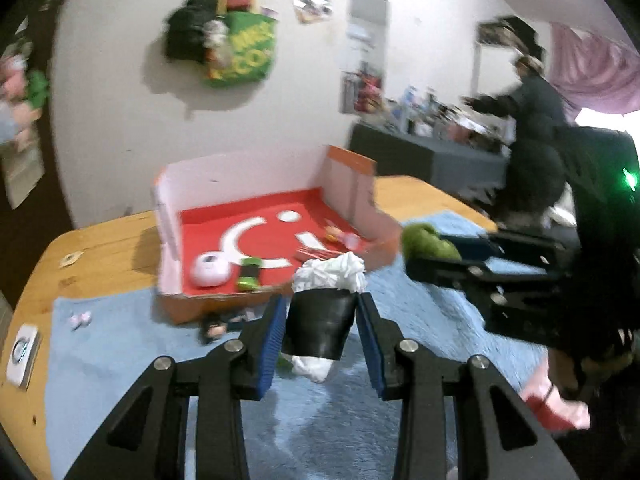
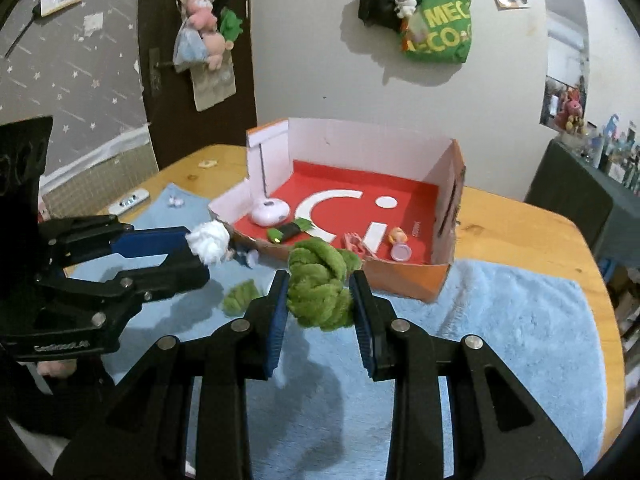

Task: Organize objects
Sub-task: 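Carry the black cup with left tool while right tool carries the yarn ball into the box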

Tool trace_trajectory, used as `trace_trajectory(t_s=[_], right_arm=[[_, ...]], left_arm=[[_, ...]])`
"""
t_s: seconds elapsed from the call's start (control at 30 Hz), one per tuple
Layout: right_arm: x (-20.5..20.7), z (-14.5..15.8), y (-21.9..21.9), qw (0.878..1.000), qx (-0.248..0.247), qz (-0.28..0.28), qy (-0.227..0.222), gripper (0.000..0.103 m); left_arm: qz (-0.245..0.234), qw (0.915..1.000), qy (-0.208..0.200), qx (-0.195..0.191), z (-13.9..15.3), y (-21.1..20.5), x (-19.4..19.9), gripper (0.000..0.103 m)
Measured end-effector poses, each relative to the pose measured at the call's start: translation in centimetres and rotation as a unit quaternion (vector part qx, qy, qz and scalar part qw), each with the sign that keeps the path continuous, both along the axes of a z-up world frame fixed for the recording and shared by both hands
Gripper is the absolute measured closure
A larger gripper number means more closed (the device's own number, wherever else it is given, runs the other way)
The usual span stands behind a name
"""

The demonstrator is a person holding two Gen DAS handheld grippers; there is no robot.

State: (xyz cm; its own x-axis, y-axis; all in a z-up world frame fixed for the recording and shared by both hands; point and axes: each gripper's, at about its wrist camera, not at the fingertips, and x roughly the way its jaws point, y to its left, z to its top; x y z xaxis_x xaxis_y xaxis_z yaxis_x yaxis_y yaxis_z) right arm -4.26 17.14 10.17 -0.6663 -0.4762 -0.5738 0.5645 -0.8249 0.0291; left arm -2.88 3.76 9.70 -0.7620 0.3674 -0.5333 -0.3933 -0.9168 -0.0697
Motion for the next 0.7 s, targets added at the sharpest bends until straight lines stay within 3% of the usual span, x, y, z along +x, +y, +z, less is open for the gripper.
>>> trace_trajectory(t_s=[0.47, 0.7], right_arm=[[0.7, 0.0, -2.1, 1.0, -0.003, 0.006, -0.006, 0.074], [-2.2, 0.8, -2.6, 1.0, 0.009, -0.004, -0.009, 0.074]], left_arm=[[0.033, 0.9991, -0.012, 0.024, -0.2, -2.8, 0.0, 0.065], [0.048, 0.9988, 0.007, 0.002, 1.3, -2.3, -2.8, 0.065]])
